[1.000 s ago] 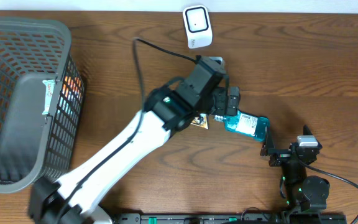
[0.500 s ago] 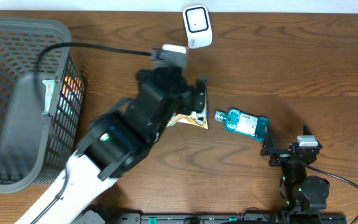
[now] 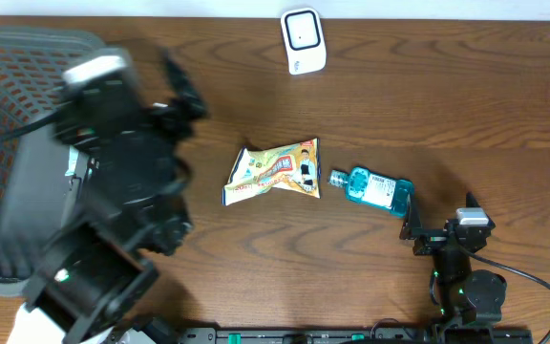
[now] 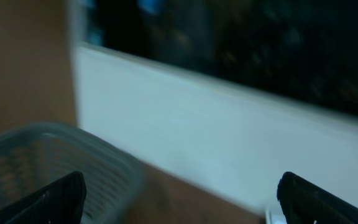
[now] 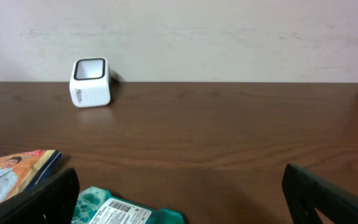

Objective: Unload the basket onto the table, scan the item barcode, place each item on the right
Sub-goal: 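Release the bottle and move the left gripper back to the basket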

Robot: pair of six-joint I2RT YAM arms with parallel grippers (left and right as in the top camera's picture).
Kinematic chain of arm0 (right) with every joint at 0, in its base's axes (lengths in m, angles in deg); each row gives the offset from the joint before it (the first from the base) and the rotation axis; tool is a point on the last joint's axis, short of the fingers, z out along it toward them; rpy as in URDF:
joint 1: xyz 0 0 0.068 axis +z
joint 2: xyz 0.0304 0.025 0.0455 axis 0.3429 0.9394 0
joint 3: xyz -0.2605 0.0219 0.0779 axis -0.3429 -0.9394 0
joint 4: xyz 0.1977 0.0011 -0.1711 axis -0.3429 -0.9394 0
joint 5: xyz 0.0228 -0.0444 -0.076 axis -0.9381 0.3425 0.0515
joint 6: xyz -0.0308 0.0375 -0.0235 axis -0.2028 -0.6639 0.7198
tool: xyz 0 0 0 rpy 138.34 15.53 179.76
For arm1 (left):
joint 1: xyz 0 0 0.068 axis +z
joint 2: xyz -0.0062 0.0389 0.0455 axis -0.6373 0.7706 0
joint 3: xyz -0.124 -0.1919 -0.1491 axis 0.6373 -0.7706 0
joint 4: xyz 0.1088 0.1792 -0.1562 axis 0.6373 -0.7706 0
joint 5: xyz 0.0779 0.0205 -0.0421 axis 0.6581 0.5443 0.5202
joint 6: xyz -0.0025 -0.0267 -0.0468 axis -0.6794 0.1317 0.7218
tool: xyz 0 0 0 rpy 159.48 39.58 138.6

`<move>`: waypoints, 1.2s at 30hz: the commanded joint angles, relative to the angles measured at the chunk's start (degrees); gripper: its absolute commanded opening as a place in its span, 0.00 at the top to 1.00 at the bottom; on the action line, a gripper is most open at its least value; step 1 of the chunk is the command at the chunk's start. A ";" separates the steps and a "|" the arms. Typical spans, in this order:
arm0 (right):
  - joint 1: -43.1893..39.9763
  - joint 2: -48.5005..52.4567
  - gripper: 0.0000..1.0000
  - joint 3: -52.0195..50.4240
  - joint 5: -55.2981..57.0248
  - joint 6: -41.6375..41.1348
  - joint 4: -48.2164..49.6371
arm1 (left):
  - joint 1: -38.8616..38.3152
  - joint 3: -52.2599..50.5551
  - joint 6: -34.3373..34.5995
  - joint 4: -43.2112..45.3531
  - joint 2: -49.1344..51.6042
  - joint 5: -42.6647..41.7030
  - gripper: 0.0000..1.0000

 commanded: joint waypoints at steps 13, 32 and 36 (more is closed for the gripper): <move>-0.22 -0.26 0.01 -0.07 0.31 -0.81 -0.22 | 21.16 1.09 -2.34 10.34 -3.63 12.44 0.02; -0.22 -0.26 0.01 -0.07 0.31 -0.81 -0.22 | 42.47 1.07 1.14 1.90 7.89 5.03 0.02; -0.22 -0.26 0.01 -0.07 0.31 -0.81 -0.22 | 46.12 1.07 6.84 -2.64 10.58 0.66 0.02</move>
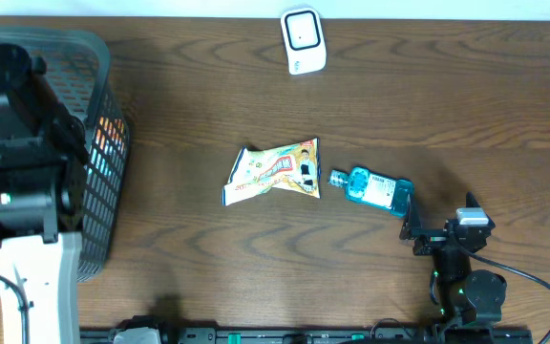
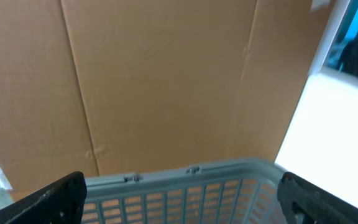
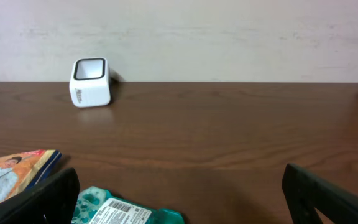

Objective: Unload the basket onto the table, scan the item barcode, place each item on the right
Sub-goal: 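Release the bottle and move the left gripper back to the basket, then grasp the green wipes pack in the basket with the left gripper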

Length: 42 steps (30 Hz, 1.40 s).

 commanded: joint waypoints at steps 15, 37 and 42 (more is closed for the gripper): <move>-0.22 -0.26 0.01 -0.07 0.31 -0.81 -0.20 | 22.97 0.79 29.77 -21.53 15.87 -56.46 0.02; -0.22 -0.26 0.01 -0.07 0.31 -0.79 -0.20 | 23.85 -0.07 30.34 -27.19 39.28 -69.66 0.14; -0.22 -0.26 0.01 -0.07 0.31 -0.81 -0.20 | 23.85 -2.60 30.34 -24.70 39.56 -69.68 0.14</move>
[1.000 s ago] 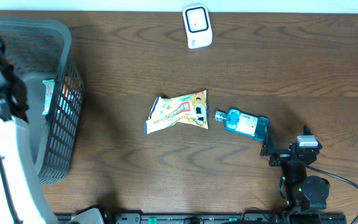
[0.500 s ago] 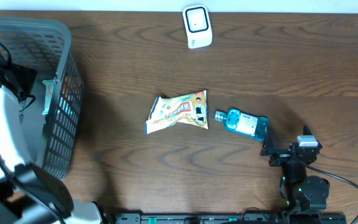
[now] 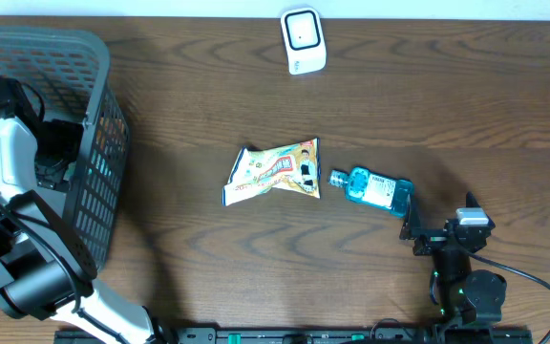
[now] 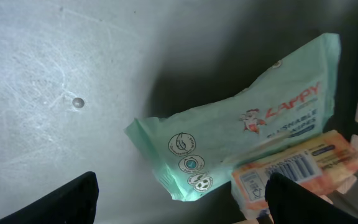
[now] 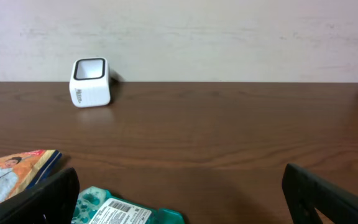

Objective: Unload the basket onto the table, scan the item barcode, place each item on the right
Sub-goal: 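Grasp the green wipes pack in the basket with the left gripper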

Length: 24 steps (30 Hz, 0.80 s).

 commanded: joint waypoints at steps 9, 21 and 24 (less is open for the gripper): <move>-0.22 -0.26 0.01 -0.07 0.31 -0.81 -0.20 | 0.11 -8.24 -0.13 11.26 0.52 -0.83 0.23; -0.22 -0.26 0.01 -0.07 0.31 -0.81 -0.20 | 0.11 -13.03 -0.63 16.59 0.52 -0.94 0.76; -0.22 -0.26 0.01 -0.07 0.31 -0.81 -0.20 | 0.13 -12.94 -2.78 16.61 0.35 -0.96 0.93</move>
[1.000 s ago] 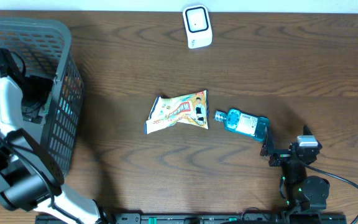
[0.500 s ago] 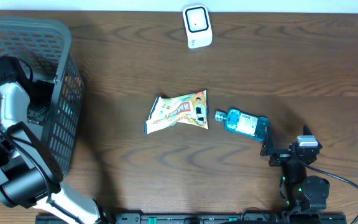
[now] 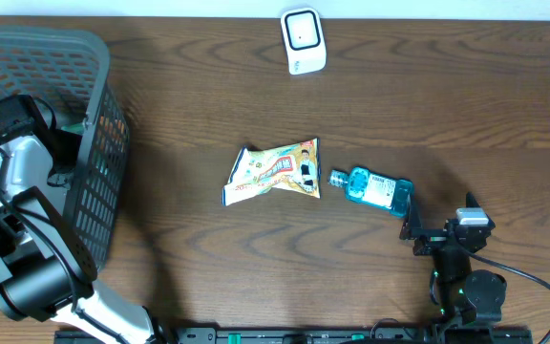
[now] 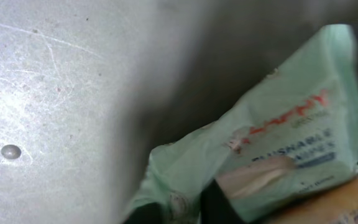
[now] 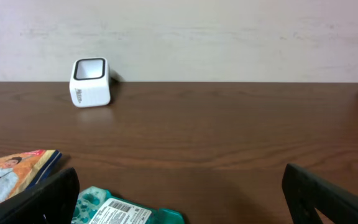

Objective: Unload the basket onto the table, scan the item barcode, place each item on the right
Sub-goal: 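Grasp the green wipes pack in the basket with the left gripper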

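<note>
In the left wrist view a pale green wipes pack [image 4: 291, 143] lies on the grey basket floor [image 4: 42, 93], blurred. My left gripper [image 4: 184, 208] has its dark fingers close together on the pack's near corner. From overhead the left arm [image 3: 22, 158] reaches down into the grey mesh basket [image 3: 98, 67]. The white barcode scanner [image 3: 303, 40] stands at the table's far edge, also visible as the scanner [image 5: 91, 82] in the right wrist view. My right gripper [image 5: 179, 199] rests open at the front right, nothing between its fingers.
An orange packet [image 4: 356, 199] lies against the wipes pack in the basket. On the table's middle lie a yellow snack bag [image 3: 275, 170] and a teal bottle [image 3: 375, 188], the bottle just in front of the right gripper.
My left gripper has come down onto the wipes pack, and its fingers, wide apart before, now stand close on the pack's corner. The right arm and table items have not moved.
The left arm was first blurred above the table beside the basket. Then it stood over the basket, open, facing the rim. Then it hung open inside, above the wipes pack and orange packet. Now it is shut on the pack's corner. The right arm stayed still.
</note>
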Robot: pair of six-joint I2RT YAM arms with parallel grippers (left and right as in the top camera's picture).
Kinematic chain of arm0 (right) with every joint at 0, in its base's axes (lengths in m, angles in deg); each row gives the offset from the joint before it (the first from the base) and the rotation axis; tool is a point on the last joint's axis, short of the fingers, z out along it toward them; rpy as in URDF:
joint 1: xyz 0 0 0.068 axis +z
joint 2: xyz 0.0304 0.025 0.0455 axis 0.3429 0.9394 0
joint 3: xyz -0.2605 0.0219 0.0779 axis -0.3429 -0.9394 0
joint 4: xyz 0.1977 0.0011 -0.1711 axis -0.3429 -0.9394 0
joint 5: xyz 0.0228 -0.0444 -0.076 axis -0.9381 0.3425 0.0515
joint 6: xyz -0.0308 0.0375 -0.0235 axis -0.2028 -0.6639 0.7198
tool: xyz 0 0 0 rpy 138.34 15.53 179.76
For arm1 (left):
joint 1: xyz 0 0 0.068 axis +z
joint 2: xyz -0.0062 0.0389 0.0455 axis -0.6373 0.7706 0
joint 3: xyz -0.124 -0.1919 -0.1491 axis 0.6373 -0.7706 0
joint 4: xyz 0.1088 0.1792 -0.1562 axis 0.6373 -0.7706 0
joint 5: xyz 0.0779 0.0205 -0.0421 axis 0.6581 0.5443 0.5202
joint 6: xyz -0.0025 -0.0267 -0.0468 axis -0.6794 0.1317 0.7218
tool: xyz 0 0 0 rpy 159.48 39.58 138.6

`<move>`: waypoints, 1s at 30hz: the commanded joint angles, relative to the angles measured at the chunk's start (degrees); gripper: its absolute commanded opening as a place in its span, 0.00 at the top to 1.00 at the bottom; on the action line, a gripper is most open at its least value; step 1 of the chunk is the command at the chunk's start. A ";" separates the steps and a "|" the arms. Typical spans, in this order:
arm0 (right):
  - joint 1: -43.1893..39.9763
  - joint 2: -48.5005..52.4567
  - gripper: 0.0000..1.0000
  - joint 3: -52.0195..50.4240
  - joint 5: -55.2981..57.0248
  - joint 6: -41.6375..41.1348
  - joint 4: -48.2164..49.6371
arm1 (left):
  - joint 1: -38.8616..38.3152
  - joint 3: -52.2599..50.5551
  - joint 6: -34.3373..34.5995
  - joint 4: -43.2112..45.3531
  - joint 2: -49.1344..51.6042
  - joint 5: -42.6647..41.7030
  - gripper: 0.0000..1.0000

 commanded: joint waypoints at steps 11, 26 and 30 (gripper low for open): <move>-0.22 -0.26 0.01 -0.07 0.31 -0.81 -0.20 | 3.23 -0.44 -5.68 -1.05 -14.23 1.18 0.93; -0.22 -0.26 0.01 -0.07 0.33 -0.81 -0.20 | 4.00 -0.44 -2.67 -1.05 -40.57 -6.21 0.93; -0.22 -0.26 0.01 -0.07 0.33 -0.81 -0.17 | 4.00 -0.44 -2.64 -1.05 -46.40 -9.07 0.93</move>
